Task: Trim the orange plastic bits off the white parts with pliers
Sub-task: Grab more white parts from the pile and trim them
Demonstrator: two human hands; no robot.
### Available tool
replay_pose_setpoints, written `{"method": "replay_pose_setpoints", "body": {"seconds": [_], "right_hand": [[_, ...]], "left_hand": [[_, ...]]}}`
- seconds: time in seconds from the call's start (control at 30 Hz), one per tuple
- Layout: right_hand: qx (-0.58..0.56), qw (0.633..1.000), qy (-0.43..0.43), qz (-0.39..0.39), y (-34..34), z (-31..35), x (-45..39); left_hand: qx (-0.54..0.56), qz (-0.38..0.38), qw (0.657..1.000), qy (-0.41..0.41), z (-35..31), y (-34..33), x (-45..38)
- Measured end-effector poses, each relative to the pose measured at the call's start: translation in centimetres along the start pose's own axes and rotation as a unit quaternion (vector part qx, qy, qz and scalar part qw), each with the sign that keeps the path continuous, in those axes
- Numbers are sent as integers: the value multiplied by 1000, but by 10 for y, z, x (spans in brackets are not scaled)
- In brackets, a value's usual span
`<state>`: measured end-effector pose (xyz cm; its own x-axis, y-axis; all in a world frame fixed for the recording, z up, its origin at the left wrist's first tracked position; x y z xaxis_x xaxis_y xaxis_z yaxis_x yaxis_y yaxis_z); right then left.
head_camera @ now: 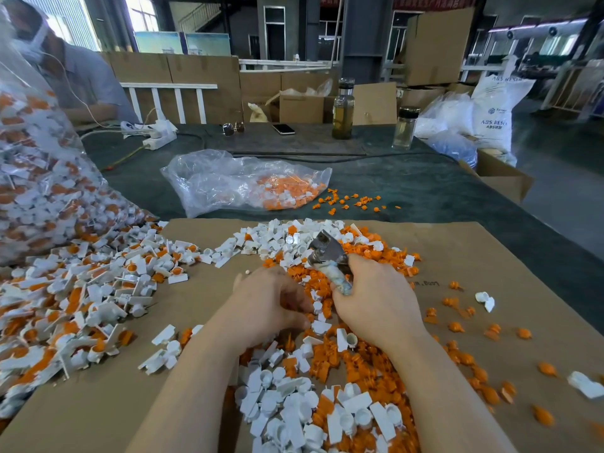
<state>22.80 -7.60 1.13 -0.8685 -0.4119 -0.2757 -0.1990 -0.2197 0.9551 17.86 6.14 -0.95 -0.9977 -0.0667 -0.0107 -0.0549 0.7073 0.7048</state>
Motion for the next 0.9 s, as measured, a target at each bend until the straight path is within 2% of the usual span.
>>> {"method": "replay_pose_setpoints", "body": {"seconds": [0.13,0.3,0.4,0.53,0.63,0.9], "right_hand": [[-7,1000,5,0,-2,1,-1],[-52,999,5,-15,0,2,-1],[-90,995,4,-33,4,2,-1],[-178,983,5,-46,9,3,1],[-256,966,-5,-41,11,3,1],[-330,943,-17,-38,13,0,1]], "left_hand": [[13,-5,1000,-18,-2,-5,-1],[170,-117,978,-29,-3,15,1],[261,-147,954,-32,-5,21,3],[382,-140,913,-16,-5,18,3],[431,-130,893,-22,-4,20,4],[458,-109,881,-45,-8,21,5]]}}
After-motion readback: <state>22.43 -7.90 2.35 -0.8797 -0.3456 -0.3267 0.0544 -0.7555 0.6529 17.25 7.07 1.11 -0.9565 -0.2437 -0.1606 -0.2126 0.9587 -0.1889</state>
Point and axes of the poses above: each hand's wrist, its own x-axis away from the middle knuckle, its own y-axis out of the back of the hand, z = x × y, the point moved 9 cm from there along -x, towards the middle knuckle, and after that the axes turned 14 degrees about x, right-handed, at the moved point
